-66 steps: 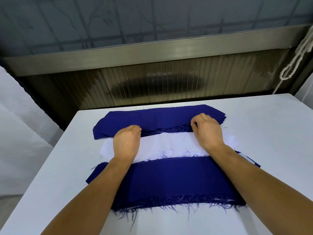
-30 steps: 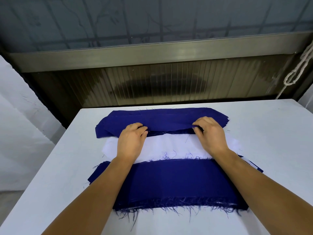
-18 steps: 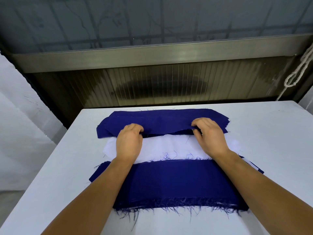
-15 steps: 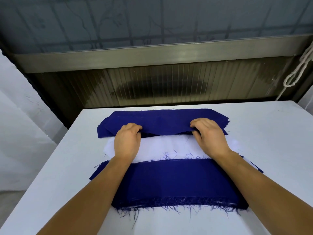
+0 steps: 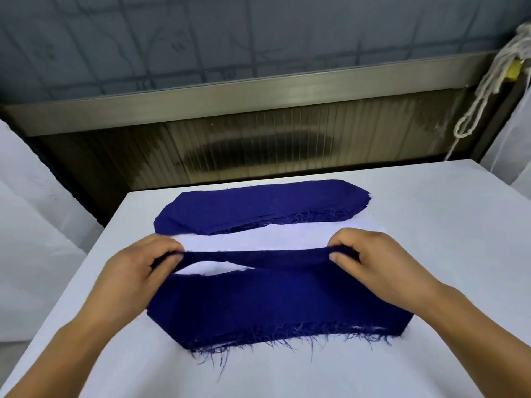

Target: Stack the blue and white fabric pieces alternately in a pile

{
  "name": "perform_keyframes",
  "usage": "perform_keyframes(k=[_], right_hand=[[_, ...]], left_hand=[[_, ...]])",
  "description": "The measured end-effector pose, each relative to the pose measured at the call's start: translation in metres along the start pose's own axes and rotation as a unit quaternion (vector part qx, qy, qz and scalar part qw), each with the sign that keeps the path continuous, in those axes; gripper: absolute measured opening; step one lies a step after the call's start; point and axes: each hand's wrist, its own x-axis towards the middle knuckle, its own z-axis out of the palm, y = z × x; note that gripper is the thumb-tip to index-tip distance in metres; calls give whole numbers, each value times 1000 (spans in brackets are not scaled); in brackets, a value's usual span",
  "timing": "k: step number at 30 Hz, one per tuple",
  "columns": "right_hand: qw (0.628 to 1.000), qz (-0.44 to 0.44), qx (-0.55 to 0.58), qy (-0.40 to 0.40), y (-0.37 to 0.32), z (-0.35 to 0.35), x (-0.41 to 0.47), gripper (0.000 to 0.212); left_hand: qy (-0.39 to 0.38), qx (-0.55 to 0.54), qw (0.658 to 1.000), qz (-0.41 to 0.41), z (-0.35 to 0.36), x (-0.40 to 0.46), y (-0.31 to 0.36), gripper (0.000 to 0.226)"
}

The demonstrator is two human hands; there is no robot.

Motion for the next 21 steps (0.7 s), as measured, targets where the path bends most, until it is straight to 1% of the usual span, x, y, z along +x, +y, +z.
perform_keyframes(k=[3, 5, 6, 7, 8, 9, 10, 12, 14, 16, 18, 19, 21], right_hand=[[989, 32, 87, -117, 5, -16, -12, 9], [974, 49, 103, -194, 8, -23, -12, 9], [970, 56, 94, -216, 8, -25, -10, 11], [971, 60, 76, -221, 8, -26, -8, 14], [974, 66, 56, -209, 8, -26, -5, 17], [980, 69, 33, -184, 7, -26, -2, 17], [987, 70, 5, -145, 6, -26, 1, 14], [996, 46, -71, -28, 2, -26, 4, 7], [983, -1, -145, 110, -1, -28, 2, 9], [959, -67, -174, 216, 2, -26, -8, 14], [941, -123, -176, 262, 9, -13, -23, 22], [939, -141, -174, 262, 13, -4, -31, 27], [943, -162, -178, 232, 21, 17, -46, 33]], left_hand=[[-109, -68, 992, -12, -17, -12, -1, 14], [-204, -93, 974, -26, -20, -13, -2, 14], [-245, -98, 964, -31, -18, -11, -3, 13], [-265, -97, 959, -32, -15, -10, -3, 14], [-263, -92, 960, -35, -13, -7, -2, 16], [-237, -82, 967, -41, -11, -4, 0, 18], [-192, -69, 978, -46, -11, 0, 1, 19], [-74, -51, 995, -33, -12, 5, 7, 17], [27, -41, 999, 7, -14, 6, 13, 13], [93, -8, 994, 53, -12, 0, 14, 12], [117, 13, 988, 98, -1, -14, 10, 23], [108, 13, 988, 114, 6, -22, 8, 33], [68, 20, 988, 140, 25, -40, 4, 48]])
